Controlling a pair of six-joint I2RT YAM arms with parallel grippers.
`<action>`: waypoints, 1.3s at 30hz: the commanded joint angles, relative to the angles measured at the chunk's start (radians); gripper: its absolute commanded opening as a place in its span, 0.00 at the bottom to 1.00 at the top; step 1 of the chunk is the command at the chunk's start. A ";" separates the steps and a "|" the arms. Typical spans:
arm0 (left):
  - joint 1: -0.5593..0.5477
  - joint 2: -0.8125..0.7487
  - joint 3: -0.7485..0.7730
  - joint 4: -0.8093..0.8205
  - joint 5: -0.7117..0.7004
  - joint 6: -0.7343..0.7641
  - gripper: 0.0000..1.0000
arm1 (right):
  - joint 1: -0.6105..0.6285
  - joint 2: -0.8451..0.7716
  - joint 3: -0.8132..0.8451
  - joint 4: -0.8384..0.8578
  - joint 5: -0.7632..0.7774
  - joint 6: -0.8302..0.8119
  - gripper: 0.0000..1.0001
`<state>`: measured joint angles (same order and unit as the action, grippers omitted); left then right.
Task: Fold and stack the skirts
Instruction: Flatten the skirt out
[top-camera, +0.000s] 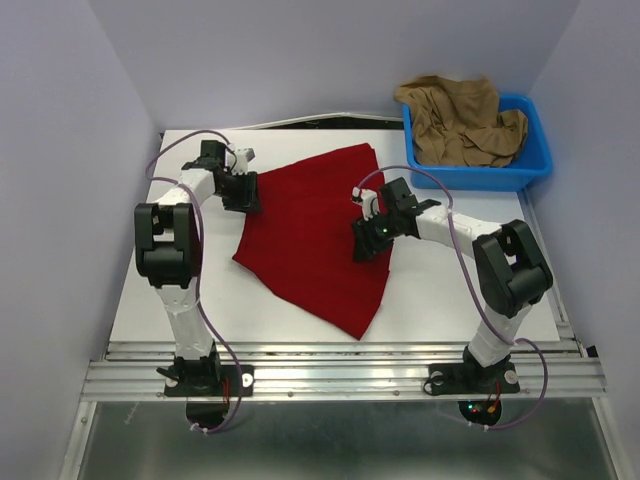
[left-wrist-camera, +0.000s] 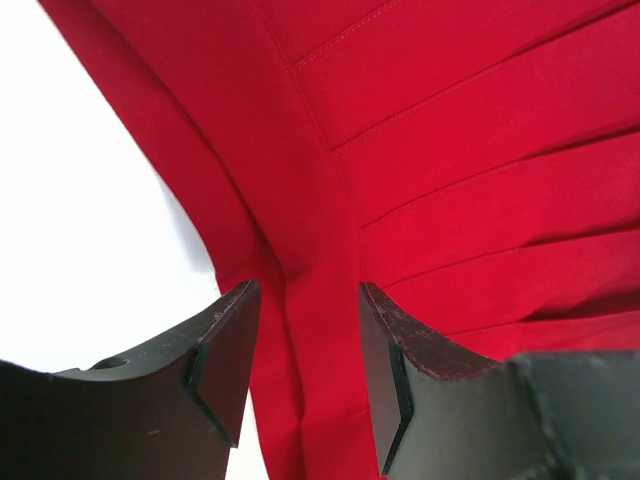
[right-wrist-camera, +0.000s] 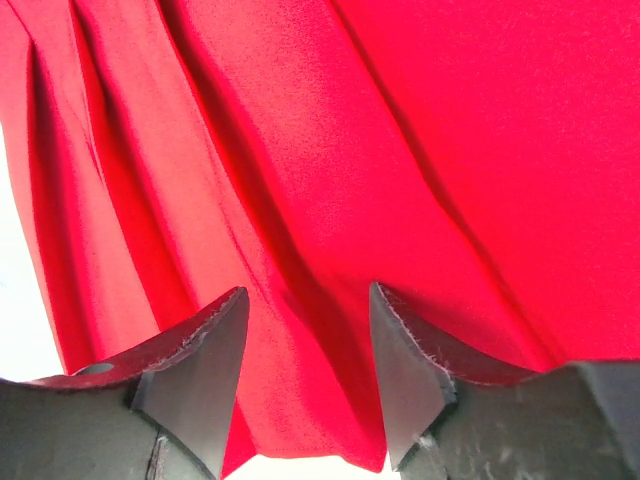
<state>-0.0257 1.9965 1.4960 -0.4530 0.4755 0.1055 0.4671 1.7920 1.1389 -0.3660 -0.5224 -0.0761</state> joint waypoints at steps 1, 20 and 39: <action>-0.003 0.008 -0.006 0.017 -0.015 0.013 0.54 | 0.008 -0.033 0.064 -0.017 0.024 -0.016 0.58; 0.004 -0.074 -0.037 0.025 0.094 -0.021 0.00 | -0.004 -0.055 0.099 -0.031 0.100 -0.050 0.63; 0.101 0.075 0.004 0.051 -0.133 -0.040 0.12 | -0.035 0.035 0.192 -0.025 0.084 -0.073 0.70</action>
<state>0.0738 2.0705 1.4689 -0.3477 0.4084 0.0315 0.4332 1.7893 1.2659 -0.4175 -0.4095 -0.1715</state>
